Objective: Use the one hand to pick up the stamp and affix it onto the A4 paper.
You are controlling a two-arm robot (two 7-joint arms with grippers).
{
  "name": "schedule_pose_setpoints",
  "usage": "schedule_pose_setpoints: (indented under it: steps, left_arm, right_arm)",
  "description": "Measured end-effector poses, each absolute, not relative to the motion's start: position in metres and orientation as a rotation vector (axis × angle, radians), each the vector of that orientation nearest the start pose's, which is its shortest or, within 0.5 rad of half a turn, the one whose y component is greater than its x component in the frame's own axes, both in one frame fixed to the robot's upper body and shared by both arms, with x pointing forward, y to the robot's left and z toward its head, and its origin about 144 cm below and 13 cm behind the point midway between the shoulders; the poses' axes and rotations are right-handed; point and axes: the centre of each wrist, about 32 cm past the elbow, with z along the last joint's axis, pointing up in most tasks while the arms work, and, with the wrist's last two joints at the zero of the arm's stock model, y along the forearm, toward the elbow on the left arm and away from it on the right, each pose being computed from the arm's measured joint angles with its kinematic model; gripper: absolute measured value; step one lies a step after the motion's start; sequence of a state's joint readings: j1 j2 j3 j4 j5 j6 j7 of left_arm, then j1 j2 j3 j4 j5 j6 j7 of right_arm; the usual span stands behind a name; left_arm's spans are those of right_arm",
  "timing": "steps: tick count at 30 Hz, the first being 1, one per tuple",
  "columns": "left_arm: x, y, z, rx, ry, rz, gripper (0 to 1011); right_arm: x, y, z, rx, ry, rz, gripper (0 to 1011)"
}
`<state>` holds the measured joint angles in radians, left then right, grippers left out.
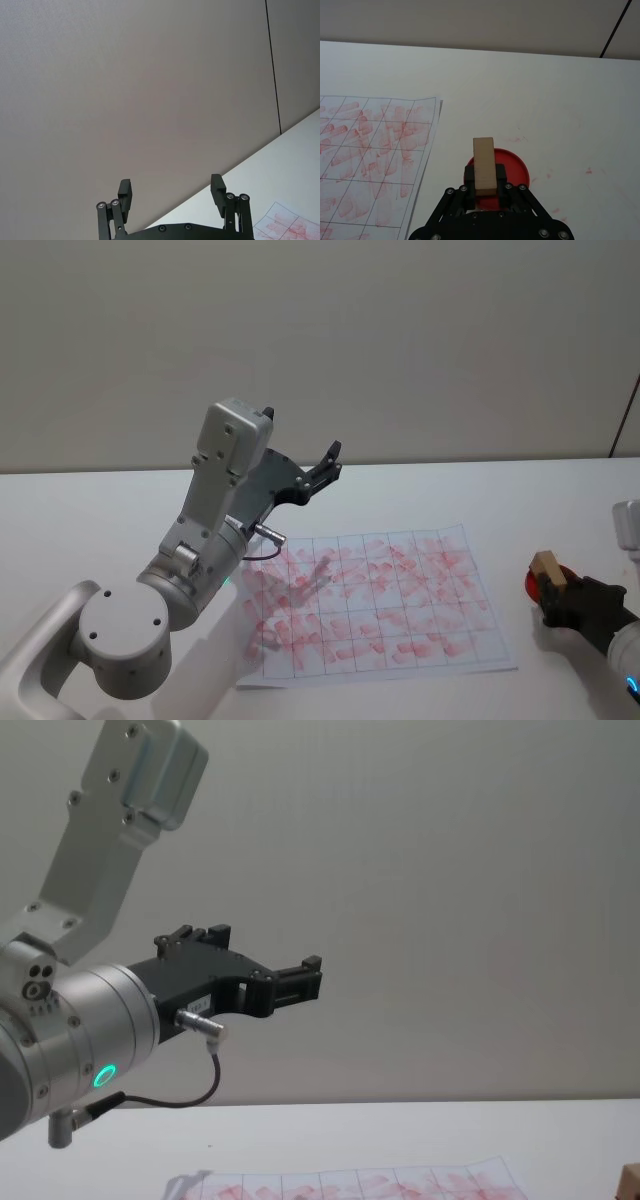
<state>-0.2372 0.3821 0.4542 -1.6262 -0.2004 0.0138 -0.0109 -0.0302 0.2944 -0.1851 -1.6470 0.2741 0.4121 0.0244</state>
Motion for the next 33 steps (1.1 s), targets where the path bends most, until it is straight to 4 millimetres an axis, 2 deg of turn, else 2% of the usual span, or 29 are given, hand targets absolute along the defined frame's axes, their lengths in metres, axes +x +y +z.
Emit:
schedule_pose_setpoints:
  steps: [6,9,11,12,13,19,22,25,27,33]
  left_arm:
    - [0.4920,0.1984,1.2044,0.061,-0.268,1.124,1001]
    - [0.4920,0.1984,1.2044,0.061,-0.268,1.124,1001]
    - [0.4920,0.1984,1.2044,0.061,-0.268,1.124,1001]
    - [0.4920,0.1984,1.2044,0.061,-0.268,1.124,1001]
    - [0.4920,0.1984,1.2044,0.061,-0.268,1.124,1001]
    - [0.4920,0.1984,1.2044,0.061,-0.268,1.124,1001]
    - [0.4920,0.1984,1.2044,0.061,-0.268,1.124,1001]
    - [0.4920,0.1984,1.2044,0.061,-0.268,1.124,1001]
    - [0.4920,0.1984,1.2044,0.061,-0.268,1.124,1001]
    - [0.4920,0.1984,1.2044,0.061,-0.268,1.124,1001]
  right_arm:
    - [0.4427,-0.2493,1.1438,-0.360,0.293,-1.331,360]
    - [0.4424,-0.2493,1.1430,-0.362,0.294,-1.332,490]
    - [0.4421,-0.2493,1.1424,-0.363,0.296,-1.332,531]
    - [0.4419,-0.2492,1.1421,-0.363,0.296,-1.333,590]
    - [0.4419,-0.2492,1.1421,-0.363,0.296,-1.333,590]
    - [0.4414,-0.2492,1.1408,-0.366,0.299,-1.334,806]
    - [0.4413,-0.2492,1.1406,-0.366,0.299,-1.334,861]
    - [0.4412,-0.2491,1.1403,-0.366,0.299,-1.334,960]
    - [0.4412,-0.2491,1.1402,-0.366,0.300,-1.335,999]
    - [0.4410,-0.2492,1.1399,-0.367,0.300,-1.335,1001]
